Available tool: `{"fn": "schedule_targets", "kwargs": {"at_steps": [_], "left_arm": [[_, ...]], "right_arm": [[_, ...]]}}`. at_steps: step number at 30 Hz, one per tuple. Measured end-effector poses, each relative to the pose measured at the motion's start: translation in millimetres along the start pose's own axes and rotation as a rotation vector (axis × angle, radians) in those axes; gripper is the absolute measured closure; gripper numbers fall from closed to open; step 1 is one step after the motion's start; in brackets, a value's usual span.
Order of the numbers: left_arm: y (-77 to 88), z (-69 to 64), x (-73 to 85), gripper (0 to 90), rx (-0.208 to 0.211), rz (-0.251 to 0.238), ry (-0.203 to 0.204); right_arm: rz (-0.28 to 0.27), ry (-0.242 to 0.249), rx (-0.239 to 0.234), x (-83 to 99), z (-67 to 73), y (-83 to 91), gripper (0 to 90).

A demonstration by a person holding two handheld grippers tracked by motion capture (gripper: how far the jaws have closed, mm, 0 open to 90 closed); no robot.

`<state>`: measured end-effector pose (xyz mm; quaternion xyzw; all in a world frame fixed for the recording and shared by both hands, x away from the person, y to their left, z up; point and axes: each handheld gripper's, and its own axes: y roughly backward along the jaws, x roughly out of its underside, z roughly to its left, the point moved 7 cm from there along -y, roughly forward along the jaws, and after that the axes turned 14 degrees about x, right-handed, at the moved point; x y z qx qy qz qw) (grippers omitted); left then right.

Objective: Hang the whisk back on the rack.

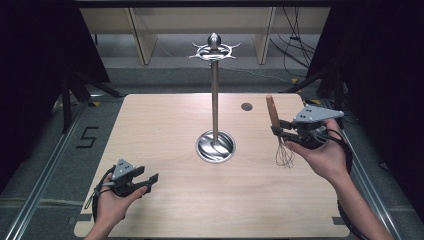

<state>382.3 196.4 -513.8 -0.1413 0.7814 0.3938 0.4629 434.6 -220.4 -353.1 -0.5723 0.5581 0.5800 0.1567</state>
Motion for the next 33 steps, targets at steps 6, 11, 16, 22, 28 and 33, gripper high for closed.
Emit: {"fn": "schedule_targets", "kwargs": {"at_steps": [6, 11, 16, 22, 28, 33], "left_arm": [[0.4, 0.1, -0.2, 37.3, 0.003, 0.002, 0.001], [0.6, 0.2, -0.1, 37.3, 0.003, 0.003, 0.0], [0.8, 0.2, -0.3, 37.2, 0.003, 0.003, -0.002], [1.7, 0.3, -0.9, 37.3, -0.001, 0.001, -0.009], [1.7, 0.3, -0.9, 37.2, -0.001, 0.001, -0.009], [1.8, 0.3, -0.8, 37.2, -0.002, 0.0, -0.007]], "right_arm": [[-0.001, 0.004, -0.005, -4.7, 0.6, -0.8, 69.9], [-0.008, -0.001, 0.0, -8.5, 0.6, -1.1, 69.9], [-0.021, -0.004, 0.002, -12.6, 1.7, -2.1, 69.9], [-0.026, -0.006, -0.002, -16.7, 2.7, -2.1, 69.9], [-0.026, -0.005, -0.007, -19.5, 4.9, -2.9, 69.9], [-0.013, 0.0, -0.017, -21.9, 5.6, -2.6, 69.9]]}}
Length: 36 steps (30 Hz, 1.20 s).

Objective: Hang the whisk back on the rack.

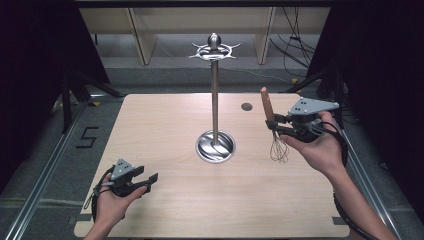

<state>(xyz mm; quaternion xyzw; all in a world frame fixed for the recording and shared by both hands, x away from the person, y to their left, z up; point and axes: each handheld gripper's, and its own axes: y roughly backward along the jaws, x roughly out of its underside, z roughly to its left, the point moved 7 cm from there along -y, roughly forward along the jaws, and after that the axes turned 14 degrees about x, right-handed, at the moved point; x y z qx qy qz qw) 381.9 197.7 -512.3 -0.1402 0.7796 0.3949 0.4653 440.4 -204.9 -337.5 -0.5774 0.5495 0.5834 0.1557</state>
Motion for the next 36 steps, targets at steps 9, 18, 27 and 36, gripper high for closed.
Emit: {"fn": "schedule_targets", "kwargs": {"at_steps": [9, 18, 27, 36], "left_arm": [[0.1, 0.0, -0.2, 37.2, 0.001, -0.001, 0.0], [0.4, 0.0, -0.6, 37.2, 0.001, -0.004, 0.002], [0.3, 0.2, -0.8, 37.2, 0.005, -0.006, -0.001], [0.4, 0.2, -1.0, 37.2, 0.007, -0.009, 0.005]], "right_arm": [[-0.016, -0.007, 0.002, -5.6, 1.0, -2.1, 69.9], [0.004, -0.011, -0.013, -7.7, 2.9, -1.6, 69.9], [-0.023, -0.003, -0.004, -15.0, 2.3, -3.2, 69.9], [-0.032, 0.007, -0.009, -23.9, 2.5, -3.4, 69.9]]}}
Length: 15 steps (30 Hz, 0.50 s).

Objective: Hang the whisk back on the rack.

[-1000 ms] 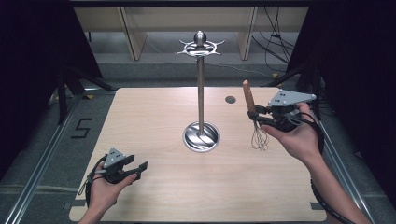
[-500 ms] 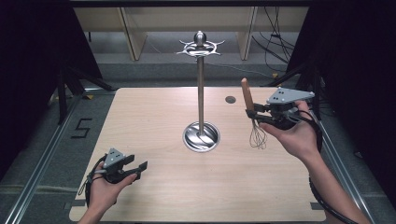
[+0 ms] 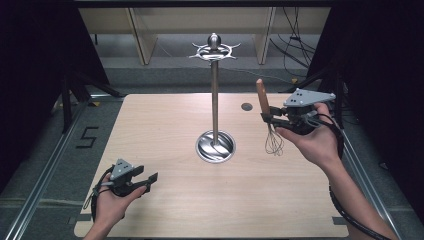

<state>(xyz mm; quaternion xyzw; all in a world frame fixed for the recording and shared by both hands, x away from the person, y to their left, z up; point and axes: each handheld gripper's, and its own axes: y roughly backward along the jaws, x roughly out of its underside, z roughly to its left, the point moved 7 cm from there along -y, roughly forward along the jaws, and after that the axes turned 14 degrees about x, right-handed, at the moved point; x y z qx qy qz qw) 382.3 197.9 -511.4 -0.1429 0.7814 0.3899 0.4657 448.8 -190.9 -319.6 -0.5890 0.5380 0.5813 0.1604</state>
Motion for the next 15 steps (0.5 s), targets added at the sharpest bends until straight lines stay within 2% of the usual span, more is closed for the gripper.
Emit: {"fn": "schedule_targets", "kwargs": {"at_steps": [1, 4, 5, 8, 9, 11, 12, 14, 15], "left_arm": [[0.1, 0.0, 0.0, 37.3, -0.001, 0.002, 0.001], [0.3, -0.2, 0.1, 37.2, -0.002, 0.003, 0.003], [0.2, -0.2, 0.0, 37.2, -0.002, 0.001, 0.004], [0.2, 0.1, -0.1, 37.2, 0.0, 0.0, 0.002], [0.1, 0.1, -0.1, 37.2, 0.0, 0.0, 0.002], [0.0, 0.1, -0.1, 37.2, 0.001, 0.0, 0.001], [0.0, -0.1, -0.2, 37.2, 0.0, -0.001, 0.002], [0.1, 0.0, -0.2, 37.2, 0.001, 0.0, 0.001], [0.2, 0.0, -0.2, 37.2, 0.0, 0.0, 0.002]], "right_arm": [[0.011, -0.015, -0.004, 0.1, 1.7, 0.5, 69.9], [-0.006, -0.005, 0.009, -2.8, 0.6, -1.0, 69.9], [0.001, 0.0, 0.0, -3.2, 0.6, -0.7, 69.9], [-0.016, -0.004, 0.011, -6.0, 0.6, -2.1, 69.9], [-0.01, -0.018, 0.008, -6.3, 2.0, -1.9, 69.9], [0.002, -0.003, -0.007, -7.4, 1.7, -1.2, 69.9], [0.009, -0.011, -0.005, -7.7, 2.1, -0.8, 69.9], [-0.007, -0.021, 0.007, -10.0, 2.3, -2.1, 69.9], [-0.006, -0.003, -0.004, -10.8, 1.3, -2.0, 69.9]]}}
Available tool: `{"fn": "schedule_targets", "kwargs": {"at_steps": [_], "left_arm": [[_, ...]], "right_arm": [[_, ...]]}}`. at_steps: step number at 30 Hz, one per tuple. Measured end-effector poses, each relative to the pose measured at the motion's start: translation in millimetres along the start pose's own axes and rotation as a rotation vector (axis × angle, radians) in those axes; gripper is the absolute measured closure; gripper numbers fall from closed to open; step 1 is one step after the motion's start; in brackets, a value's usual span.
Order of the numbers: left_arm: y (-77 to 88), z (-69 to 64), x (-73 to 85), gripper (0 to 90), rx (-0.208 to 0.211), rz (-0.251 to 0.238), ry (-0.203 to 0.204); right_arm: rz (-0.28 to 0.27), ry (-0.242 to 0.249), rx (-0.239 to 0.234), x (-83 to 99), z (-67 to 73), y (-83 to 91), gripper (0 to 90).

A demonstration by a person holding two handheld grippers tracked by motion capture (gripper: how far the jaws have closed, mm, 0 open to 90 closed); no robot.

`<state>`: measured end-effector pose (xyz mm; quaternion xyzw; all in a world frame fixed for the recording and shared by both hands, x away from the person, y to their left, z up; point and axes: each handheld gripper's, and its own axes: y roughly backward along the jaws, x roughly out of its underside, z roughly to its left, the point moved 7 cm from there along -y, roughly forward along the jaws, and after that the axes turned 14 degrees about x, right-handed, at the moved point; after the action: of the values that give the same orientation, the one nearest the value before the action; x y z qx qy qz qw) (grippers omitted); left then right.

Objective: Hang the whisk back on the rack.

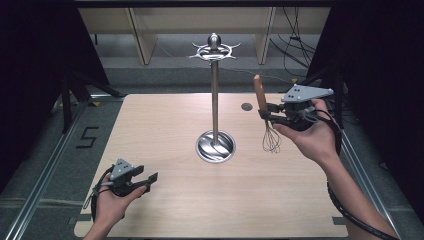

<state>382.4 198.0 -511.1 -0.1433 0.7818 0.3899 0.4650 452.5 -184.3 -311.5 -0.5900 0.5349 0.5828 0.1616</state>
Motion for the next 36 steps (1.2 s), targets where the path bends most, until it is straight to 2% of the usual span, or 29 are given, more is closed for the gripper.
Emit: {"fn": "schedule_targets", "kwargs": {"at_steps": [1, 3, 4, 5, 7, 9, 10, 12, 13, 14, 15, 16, 20, 21, 22, 24, 26, 27, 30, 32, 33, 36], "left_arm": [[0.0, 0.1, 0.0, 37.2, 0.001, 0.0, 0.0], [-0.1, 0.1, 0.0, 37.2, 0.0, -0.001, 0.0], [-0.1, 0.1, 0.0, 37.2, 0.001, -0.001, 0.0], [0.0, 0.1, 0.0, 37.2, 0.0, 0.0, 0.0], [-0.1, 0.0, 0.0, 37.2, 0.0, 0.0, 0.0], [-0.1, 0.0, 0.0, 37.2, 0.0, 0.0, 0.0], [-0.1, 0.2, -0.1, 37.2, 0.0, 0.0, -0.001], [-0.1, 0.3, -0.2, 37.2, 0.0, -0.001, -0.001], [-0.1, 0.3, -0.2, 37.2, 0.0, -0.001, -0.001], [-0.2, 0.3, -0.1, 37.2, 0.0, -0.001, 0.0], [-0.3, 0.3, -0.1, 37.2, 0.0, -0.003, 0.0], [-0.3, 0.4, -0.1, 37.2, -0.002, -0.003, -0.001], [-0.2, 0.3, -0.2, 37.2, 0.001, -0.002, 0.0], [-0.2, 0.3, -0.1, 37.2, 0.0, -0.001, -0.001], [-0.3, 0.3, -0.2, 37.2, 0.001, -0.001, 0.0], [-0.3, 0.3, -0.2, 37.2, -0.003, -0.003, -0.001], [-0.1, 0.3, -0.2, 37.2, 0.0, -0.001, 0.0], [-0.1, 0.3, -0.3, 37.2, 0.0, -0.002, -0.001], [0.0, 0.5, -0.4, 37.2, 0.001, -0.004, -0.001], [0.0, 0.5, -0.4, 37.2, 0.001, -0.004, -0.001], [0.1, 0.6, -0.5, 37.2, 0.0, -0.004, -0.001], [0.5, 0.6, -0.8, 37.2, 0.001, -0.002, -0.009]], "right_arm": [[0.014, -0.014, -0.002, -0.1, 1.1, 0.9, 69.9], [-0.016, -0.006, 0.014, -3.4, -0.5, -1.1, 69.9], [0.003, -0.006, -0.001, -3.2, 0.1, 0.2, 69.9], [-0.006, 0.003, 0.003, -4.6, -0.9, -0.4, 69.9], [-0.002, -0.02, 0.007, -5.8, 0.7, -0.3, 69.9], [0.004, -0.011, -0.007, -6.9, 0.6, 0.0, 69.9], [0.014, -0.022, -0.011, -7.0, 1.7, 0.3, 69.9], [-0.016, -0.015, 0.007, -10.0, -0.1, -1.7, 69.9], [0.013, -0.032, -0.011, -9.1, 2.2, 0.0, 69.9], [-0.01, -0.012, -0.003, -11.1, -0.1, -1.7, 69.9], [-0.003, -0.015, -0.004, -11.3, 0.2, -1.4, 69.9], [0.002, -0.039, -0.001, -11.7, 2.0, -1.3, 69.9], [0.001, -0.018, -0.006, -14.5, 0.2, -1.4, 69.9], [-0.006, -0.035, -0.003, -15.6, 1.2, -2.1, 70.0], [0.009, -0.033, -0.021, -15.7, 1.9, -1.2, 69.9], [-0.001, -0.046, -0.004, -17.6, 1.1, -2.2, 69.9], [0.014, -0.05, -0.016, -18.5, 1.4, -1.5, 69.9], [-0.001, -0.038, -0.012, -19.8, 0.0, -2.7, 69.9], [-0.003, -0.063, -0.008, -21.7, 2.0, -3.8, 70.0], [0.022, -0.07, -0.027, -21.7, 3.7, -2.6, 69.9], [0.014, -0.056, -0.019, -22.7, 1.9, -3.2, 69.9], [0.011, -0.058, -0.023, -25.0, 2.6, -4.8, 69.9]]}}
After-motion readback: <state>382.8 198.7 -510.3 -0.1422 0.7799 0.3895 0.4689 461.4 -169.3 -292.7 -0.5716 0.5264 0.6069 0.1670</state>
